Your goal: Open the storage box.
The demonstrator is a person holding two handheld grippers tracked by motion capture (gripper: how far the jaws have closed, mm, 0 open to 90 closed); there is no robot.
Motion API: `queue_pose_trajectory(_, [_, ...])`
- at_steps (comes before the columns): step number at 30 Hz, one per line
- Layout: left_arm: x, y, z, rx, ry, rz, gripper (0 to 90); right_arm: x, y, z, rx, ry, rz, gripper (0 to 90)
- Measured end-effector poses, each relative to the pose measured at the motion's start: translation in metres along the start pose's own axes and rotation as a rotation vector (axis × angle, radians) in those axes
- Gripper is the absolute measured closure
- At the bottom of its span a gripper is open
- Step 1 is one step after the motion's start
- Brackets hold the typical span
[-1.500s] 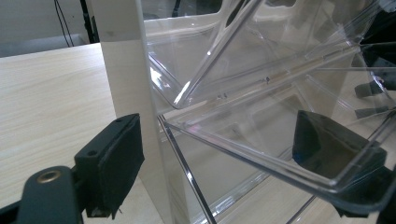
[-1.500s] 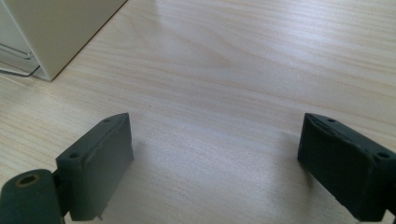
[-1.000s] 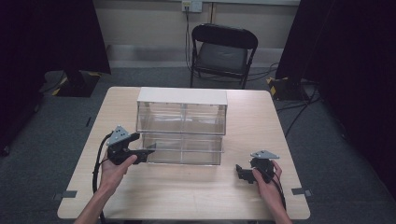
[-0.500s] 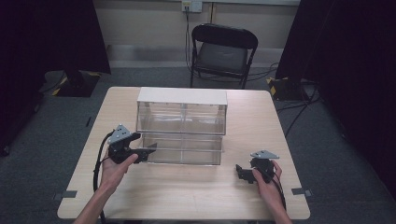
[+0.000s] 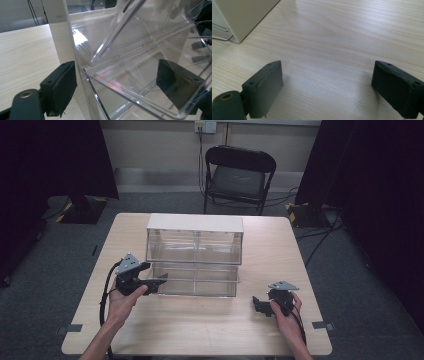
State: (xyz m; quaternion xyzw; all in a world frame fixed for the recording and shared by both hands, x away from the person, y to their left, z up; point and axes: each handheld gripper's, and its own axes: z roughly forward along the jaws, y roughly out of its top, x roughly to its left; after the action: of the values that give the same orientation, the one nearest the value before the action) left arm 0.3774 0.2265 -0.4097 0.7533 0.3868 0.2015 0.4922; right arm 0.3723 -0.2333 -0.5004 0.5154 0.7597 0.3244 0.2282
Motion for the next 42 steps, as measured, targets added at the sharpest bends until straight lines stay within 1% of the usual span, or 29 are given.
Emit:
queue_pose_trajectory(2, [-0.001,0.001,0.000,0.001,0.001,0.003,16.8,0.000,0.000,0.000,0.000,0.000,0.000,9.4])
queue_pose_trajectory(3, [-0.001,0.002,-0.001,0.008,0.006,0.011,17.1,0.000,0.000,0.000,0.000,0.001,0.000,9.4])
queue_pose_trajectory(10, [-0.001,0.003,-0.001,0.011,0.003,0.010,18.4,0.000,0.000,0.000,0.000,0.001,0.000,9.4])
queue_pose_trajectory(12, [-0.003,0.003,-0.002,-0.009,-0.010,-0.003,18.3,0.000,0.000,0.000,0.000,0.001,0.000,9.4])
queue_pose_trajectory(13, [-0.005,0.004,-0.003,-0.011,-0.010,0.001,18.1,0.000,0.000,0.000,0.000,0.001,0.000,9.3])
queue_pose_trajectory(14, [-0.005,0.005,-0.003,-0.009,-0.008,0.014,17.8,0.000,0.000,0.000,0.000,0.002,-0.001,9.3])
queue_pose_trajectory(16, [-0.005,0.005,-0.003,-0.005,-0.004,0.017,17.6,0.000,0.000,0.000,0.000,0.003,-0.002,9.3])
queue_pose_trajectory(21, [-0.004,0.005,-0.002,-0.012,-0.010,-0.001,15.9,0.000,0.000,0.000,0.000,0.002,-0.002,9.3])
queue_pose_trajectory(23, [-0.004,0.005,-0.002,-0.015,-0.010,0.005,16.0,0.000,0.000,0.000,0.000,0.002,-0.002,9.3])
queue_pose_trajectory(27, [-0.004,0.006,-0.004,-0.030,-0.007,-0.003,15.9,0.000,0.000,0.000,0.000,0.003,-0.003,9.2])
queue_pose_trajectory(36, [-0.002,0.011,-0.004,-0.036,-0.008,0.002,15.9,0.000,0.000,0.000,0.000,0.003,-0.003,9.2])
queue_pose_trajectory(42, [-0.002,0.011,-0.002,-0.039,-0.017,-0.005,15.7,0.000,0.000,0.000,0.000,0.003,-0.002,9.1])
